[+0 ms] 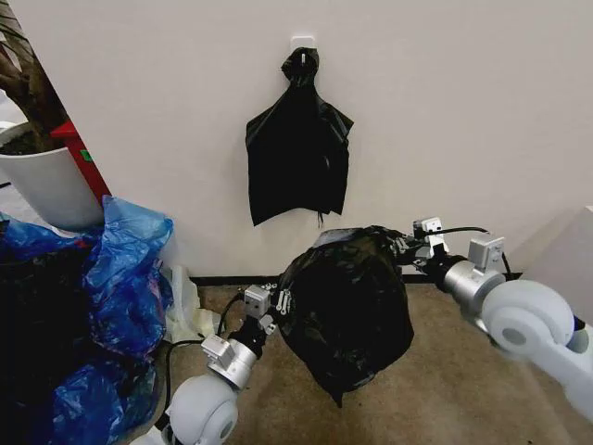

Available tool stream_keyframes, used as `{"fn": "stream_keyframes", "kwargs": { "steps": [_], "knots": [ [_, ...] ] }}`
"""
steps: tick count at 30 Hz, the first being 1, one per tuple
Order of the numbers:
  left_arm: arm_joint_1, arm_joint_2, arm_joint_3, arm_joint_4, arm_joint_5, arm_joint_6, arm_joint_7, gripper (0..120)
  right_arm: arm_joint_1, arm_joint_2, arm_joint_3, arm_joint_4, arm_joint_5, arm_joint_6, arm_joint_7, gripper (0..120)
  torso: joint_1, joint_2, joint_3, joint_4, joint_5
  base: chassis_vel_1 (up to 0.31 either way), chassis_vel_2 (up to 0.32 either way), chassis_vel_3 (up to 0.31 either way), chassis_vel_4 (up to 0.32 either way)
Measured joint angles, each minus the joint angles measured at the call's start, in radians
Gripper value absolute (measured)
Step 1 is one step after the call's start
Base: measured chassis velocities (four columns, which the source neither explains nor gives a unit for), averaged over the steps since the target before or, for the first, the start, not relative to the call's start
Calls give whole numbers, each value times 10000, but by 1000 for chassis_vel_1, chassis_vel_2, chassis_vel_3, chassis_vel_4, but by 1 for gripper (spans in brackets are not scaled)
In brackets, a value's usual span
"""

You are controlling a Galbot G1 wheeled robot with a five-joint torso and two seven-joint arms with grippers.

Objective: Place the garbage bag over the trash bin.

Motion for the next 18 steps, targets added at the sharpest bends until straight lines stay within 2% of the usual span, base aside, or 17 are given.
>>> {"fn": "stream_keyframes", "kwargs": {
  "steps": [8,18],
  "knots": [
    [-51,10,14,72,-199,-153,467,4,-332,114,-123,-1299,-1295,953,-2410,0,0,0,0,-1,0,0,0,0,0],
    [-15,14,45,120,-86,-206,1172,4,73,452,-433,-2030,-1661,1126,-2954,0,0,0,0,1,-1,0,0,0,0]
  ]
}}
